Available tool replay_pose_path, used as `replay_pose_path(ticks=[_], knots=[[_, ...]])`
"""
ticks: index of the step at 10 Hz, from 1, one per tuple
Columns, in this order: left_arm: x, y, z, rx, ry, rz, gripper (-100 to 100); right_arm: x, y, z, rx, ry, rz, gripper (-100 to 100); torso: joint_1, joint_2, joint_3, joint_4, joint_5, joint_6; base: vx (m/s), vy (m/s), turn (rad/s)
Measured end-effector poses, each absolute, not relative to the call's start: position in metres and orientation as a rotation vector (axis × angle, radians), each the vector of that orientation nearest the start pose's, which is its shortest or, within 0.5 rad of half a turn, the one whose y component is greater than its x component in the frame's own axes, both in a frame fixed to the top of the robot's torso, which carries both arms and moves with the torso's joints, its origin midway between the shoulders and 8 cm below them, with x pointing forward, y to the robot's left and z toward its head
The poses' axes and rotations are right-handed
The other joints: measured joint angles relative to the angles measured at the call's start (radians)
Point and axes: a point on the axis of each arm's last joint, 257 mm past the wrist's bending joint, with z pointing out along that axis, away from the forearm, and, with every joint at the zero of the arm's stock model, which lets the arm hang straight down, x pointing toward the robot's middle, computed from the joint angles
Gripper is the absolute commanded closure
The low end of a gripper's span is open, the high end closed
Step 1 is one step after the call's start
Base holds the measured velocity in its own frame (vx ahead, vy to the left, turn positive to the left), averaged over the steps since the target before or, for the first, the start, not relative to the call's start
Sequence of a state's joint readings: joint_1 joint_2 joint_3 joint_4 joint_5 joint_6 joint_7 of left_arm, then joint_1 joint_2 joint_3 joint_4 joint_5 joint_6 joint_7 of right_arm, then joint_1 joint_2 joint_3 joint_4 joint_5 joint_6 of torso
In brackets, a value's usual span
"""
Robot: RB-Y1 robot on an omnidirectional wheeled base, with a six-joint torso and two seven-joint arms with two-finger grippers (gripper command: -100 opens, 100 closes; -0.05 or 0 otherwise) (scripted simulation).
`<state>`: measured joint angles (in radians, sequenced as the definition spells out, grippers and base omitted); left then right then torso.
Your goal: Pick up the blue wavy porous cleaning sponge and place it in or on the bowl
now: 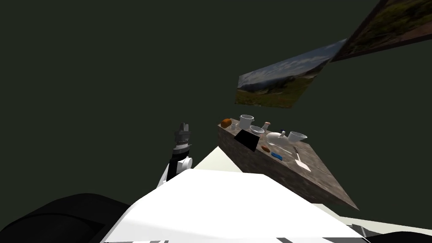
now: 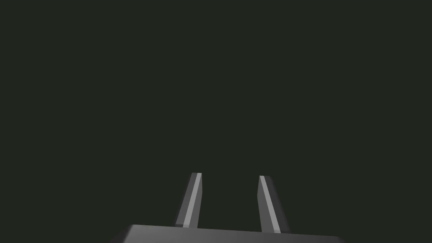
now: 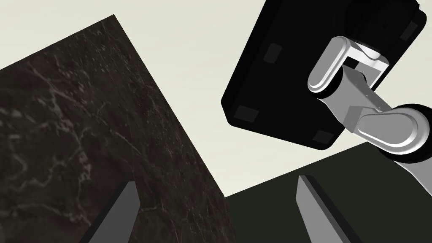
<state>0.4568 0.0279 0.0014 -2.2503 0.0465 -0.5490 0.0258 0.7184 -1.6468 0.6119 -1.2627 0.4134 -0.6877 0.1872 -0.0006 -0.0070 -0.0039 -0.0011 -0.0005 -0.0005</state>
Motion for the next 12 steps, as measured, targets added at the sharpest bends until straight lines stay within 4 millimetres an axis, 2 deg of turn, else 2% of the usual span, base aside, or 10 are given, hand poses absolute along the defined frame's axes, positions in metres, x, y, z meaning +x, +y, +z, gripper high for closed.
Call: replay_pose_path(ticks=[4, 6, 7, 8, 9, 12], knots=[[0.344, 0.278, 0.035, -0.629, 0.558, -1.383, 0, 0.046, -0.652, -0.342, -0.857, 2.958, 0.057, -100, -0.002, -0.007, -0.004, -0.002, 0.0, 0.0, 0.161, -0.042, 0.253], [0.344, 0.278, 0.035, -0.629, 0.557, -1.383, 0, 0.067, -0.66, -0.332, -0.938, 2.92, 0.006, -100, 0.002, -0.01, -0.006, -0.002, 0.0, -0.001, 0.217, 0.012, 0.344], [0.344, 0.278, 0.035, -0.63, 0.557, -1.383, 0, 0.076, -0.662, -0.331, -0.965, 2.896, -0.009, -100, 0.004, -0.01, -0.006, -0.003, 0.001, 0.0, 0.093, 0.011, 0.043], [0.344, 0.278, 0.035, -0.629, 0.557, -1.383, 0, 0.077, -0.662, -0.33, -0.971, 2.892, -0.009, 0, 0.005, -0.004, -0.003, -0.001, 0.001, 0.002, 0.019, 0.0, -0.002], [0.344, 0.278, 0.035, -0.629, 0.557, -1.383, 0, 0.077, -0.662, -0.33, -0.97, 2.892, -0.009, -100, 0.004, 0.002, 0.001, 0.0, 0.001, 0.002, 0.01, -0.012, 0.073], [0.344, 0.278, 0.035, -0.629, 0.557, -1.383, 0, 0.066, -0.656, -0.35, -0.941, 2.894, -0.003, -100, 0.002, 0.006, 0.004, 0.001, 0.0, 0.002, 0.001, -0.02, 0.056]])
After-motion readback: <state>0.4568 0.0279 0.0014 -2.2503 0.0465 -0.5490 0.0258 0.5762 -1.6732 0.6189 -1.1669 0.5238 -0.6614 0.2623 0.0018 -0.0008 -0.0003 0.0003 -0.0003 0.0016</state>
